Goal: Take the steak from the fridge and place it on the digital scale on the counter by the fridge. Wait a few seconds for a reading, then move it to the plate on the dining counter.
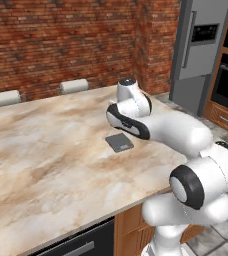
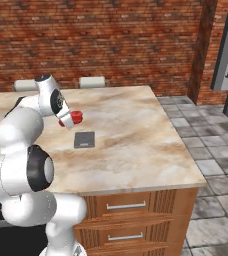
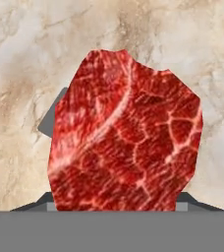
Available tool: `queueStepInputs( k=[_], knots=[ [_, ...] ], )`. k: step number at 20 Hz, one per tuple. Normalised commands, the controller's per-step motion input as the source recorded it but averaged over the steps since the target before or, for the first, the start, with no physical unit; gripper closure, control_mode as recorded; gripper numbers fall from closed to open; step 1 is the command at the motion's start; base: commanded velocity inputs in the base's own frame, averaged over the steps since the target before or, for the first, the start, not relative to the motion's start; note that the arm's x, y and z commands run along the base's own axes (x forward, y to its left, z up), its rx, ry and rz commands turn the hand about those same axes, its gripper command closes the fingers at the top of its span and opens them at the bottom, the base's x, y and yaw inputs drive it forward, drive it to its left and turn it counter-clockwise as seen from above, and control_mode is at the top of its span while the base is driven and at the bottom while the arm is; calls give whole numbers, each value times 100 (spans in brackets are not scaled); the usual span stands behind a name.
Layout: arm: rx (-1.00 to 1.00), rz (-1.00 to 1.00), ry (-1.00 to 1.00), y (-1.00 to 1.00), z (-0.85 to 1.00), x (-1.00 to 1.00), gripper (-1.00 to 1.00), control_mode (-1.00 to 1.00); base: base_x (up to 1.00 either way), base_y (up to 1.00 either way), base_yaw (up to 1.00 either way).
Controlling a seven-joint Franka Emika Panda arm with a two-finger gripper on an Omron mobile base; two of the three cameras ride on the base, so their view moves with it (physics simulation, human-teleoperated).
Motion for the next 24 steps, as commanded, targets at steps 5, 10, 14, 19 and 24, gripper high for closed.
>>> queueStepInputs(
  k=[5,10,14,19,24],
  knots=[
    [2,14,-4,-50,96,-91,100,-100,0,0,0],
    [0,16,0,-61,70,-81,100,-100,0,0,0],
    [0,15,0,-64,58,-79,100,-100,0,0,0],
    [0,13,0,-56,18,-68,100,-100,0,0,0],
    [0,2,0,-39,0,-46,100,-100,0,0,0]
  ],
)
